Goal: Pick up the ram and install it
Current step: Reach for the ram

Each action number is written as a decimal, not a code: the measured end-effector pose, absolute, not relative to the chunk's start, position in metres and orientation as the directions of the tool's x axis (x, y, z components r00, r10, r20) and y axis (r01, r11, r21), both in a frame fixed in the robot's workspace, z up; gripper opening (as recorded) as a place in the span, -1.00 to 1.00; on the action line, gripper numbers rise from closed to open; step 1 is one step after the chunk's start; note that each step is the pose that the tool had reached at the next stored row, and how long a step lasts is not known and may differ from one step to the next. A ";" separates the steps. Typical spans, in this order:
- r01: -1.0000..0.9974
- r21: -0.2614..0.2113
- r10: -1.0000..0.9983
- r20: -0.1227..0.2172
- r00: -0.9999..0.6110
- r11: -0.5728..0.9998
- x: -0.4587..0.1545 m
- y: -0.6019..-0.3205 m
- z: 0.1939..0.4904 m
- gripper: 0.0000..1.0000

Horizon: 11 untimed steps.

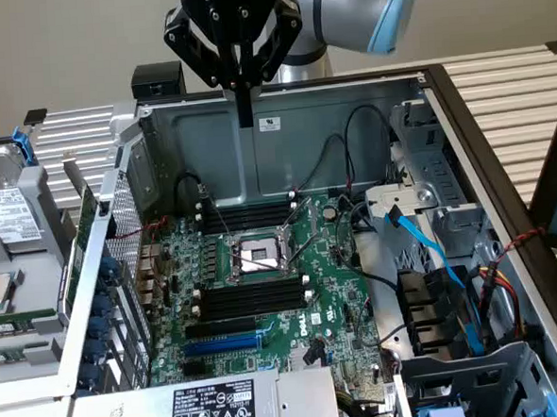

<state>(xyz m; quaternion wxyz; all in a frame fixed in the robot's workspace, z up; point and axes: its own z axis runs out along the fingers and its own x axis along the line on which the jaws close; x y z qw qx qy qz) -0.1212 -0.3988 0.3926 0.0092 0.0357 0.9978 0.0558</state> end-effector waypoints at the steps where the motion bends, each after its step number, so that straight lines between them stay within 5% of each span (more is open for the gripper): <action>1: 0.070 0.113 0.072 -0.014 -0.997 0.991 -0.121 -0.399 0.393 -0.80; 11: 0.070 0.117 0.072 -0.014 -0.997 0.991 -0.121 -0.399 0.393 -0.80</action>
